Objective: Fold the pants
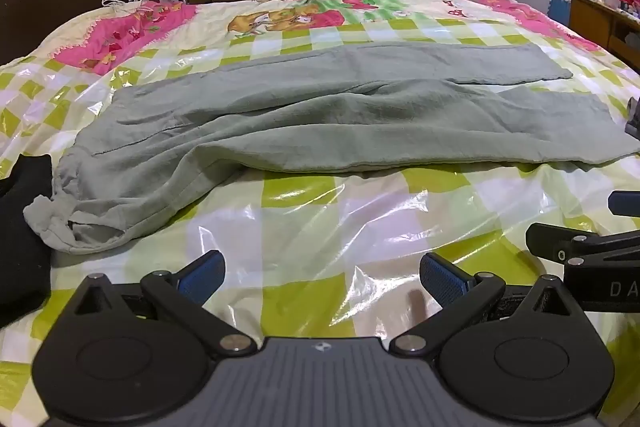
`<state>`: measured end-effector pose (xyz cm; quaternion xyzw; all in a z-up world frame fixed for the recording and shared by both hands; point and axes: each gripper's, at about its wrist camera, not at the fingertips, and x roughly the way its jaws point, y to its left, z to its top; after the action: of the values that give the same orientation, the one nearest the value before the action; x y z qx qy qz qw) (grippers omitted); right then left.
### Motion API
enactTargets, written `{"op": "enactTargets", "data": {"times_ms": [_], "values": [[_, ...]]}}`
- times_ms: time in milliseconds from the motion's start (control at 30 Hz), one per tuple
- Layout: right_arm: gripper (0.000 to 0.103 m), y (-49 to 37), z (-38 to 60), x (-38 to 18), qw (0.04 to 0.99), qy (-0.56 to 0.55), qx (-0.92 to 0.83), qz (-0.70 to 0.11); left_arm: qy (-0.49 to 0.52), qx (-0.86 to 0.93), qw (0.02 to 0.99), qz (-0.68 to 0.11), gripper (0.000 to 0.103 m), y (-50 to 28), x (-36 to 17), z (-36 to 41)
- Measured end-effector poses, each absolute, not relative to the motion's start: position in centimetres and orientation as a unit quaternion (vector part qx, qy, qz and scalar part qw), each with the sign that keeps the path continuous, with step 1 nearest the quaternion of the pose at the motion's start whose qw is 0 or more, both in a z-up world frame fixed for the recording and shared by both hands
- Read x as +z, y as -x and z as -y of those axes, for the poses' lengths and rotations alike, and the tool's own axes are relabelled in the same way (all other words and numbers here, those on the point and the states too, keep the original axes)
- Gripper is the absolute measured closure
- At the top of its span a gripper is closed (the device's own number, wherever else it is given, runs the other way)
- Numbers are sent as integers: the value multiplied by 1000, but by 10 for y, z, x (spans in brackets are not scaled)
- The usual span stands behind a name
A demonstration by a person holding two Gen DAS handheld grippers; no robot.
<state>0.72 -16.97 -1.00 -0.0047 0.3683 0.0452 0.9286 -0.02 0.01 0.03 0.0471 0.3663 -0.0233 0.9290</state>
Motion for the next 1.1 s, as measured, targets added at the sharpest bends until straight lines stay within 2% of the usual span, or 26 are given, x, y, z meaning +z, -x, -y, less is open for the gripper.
{"op": "enactTargets", "data": {"times_ms": [1100], "values": [[4, -7, 172, -11, 928, 3, 45, -369, -47, -27, 925, -377, 0, 0, -9, 4]]}}
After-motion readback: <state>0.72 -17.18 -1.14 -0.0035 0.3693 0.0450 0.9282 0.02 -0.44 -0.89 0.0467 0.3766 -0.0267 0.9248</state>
